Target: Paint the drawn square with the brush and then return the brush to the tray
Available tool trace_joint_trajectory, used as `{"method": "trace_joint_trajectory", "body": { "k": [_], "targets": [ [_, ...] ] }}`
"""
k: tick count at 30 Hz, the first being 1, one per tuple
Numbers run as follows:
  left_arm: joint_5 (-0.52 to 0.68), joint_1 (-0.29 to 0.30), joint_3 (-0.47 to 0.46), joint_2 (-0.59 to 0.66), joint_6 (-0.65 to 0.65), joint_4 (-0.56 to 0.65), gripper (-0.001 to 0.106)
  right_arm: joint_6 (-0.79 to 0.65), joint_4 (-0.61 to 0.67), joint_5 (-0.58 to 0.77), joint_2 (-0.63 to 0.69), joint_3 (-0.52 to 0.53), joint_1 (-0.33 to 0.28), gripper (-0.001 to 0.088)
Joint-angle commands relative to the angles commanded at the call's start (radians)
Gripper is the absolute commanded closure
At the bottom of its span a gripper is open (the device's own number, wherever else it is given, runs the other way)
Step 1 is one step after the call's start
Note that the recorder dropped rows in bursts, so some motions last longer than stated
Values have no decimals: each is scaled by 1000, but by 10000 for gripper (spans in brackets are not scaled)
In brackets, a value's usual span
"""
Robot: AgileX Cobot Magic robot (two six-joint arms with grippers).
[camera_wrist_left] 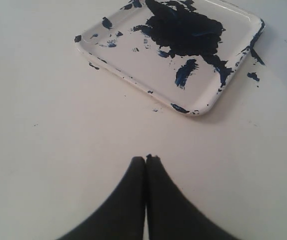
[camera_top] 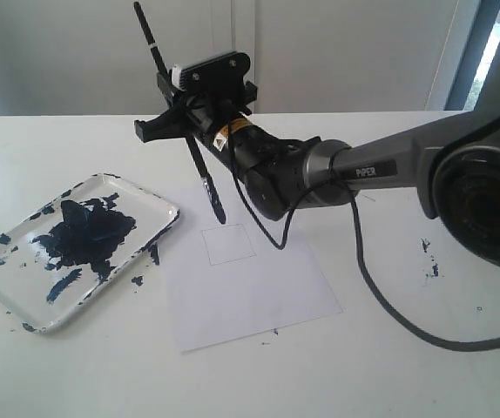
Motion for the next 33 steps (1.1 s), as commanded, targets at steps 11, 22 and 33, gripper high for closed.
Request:
{"method": "trace_joint_trajectory", "body": {
  "k": [11, 22, 33],
  "targets": [
    [-205, 0, 0, 0, 5, 130, 1004, 71, -91, 41, -20, 4, 1, 868],
    [-586, 0, 0, 0, 23, 142, 1004, 94, -105, 44, -41, 4, 1, 868],
    [-729, 0, 0, 0, -171, 119, 1004, 94, -109, 44, -57, 4, 1, 868]
  ]
}}
